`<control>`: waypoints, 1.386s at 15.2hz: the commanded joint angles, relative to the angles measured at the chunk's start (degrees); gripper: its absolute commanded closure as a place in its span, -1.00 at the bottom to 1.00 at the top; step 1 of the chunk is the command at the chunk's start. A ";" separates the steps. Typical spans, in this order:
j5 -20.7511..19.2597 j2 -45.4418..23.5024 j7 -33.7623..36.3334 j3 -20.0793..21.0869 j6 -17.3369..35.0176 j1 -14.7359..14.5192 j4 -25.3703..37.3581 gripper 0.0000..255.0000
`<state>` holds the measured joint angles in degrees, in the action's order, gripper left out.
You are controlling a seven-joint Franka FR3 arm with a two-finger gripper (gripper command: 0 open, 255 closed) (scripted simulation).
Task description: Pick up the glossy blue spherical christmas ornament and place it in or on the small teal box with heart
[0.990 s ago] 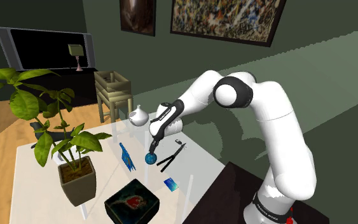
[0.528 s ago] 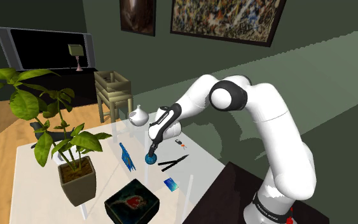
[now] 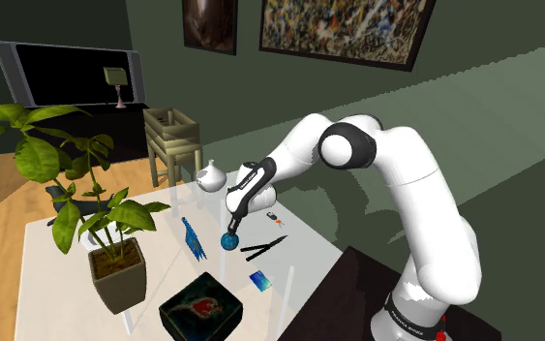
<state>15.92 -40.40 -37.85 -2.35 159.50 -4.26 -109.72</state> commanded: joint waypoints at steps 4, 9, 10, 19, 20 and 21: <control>0.00 -0.01 0.00 0.00 -0.01 0.00 0.01 1.00; -0.32 2.05 0.40 -0.46 -1.36 -0.35 -0.73 1.00; -0.43 2.72 0.54 -0.62 -1.82 -0.46 -0.94 1.00; -1.68 8.53 1.89 -2.02 -6.28 -1.48 -2.32 1.00; -1.84 9.15 2.05 -2.17 -6.80 -1.58 -2.42 1.00; -2.00 9.75 2.21 -2.32 -7.34 -1.69 -2.48 1.00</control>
<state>14.08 -31.24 -35.85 -4.52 152.68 -5.80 -112.13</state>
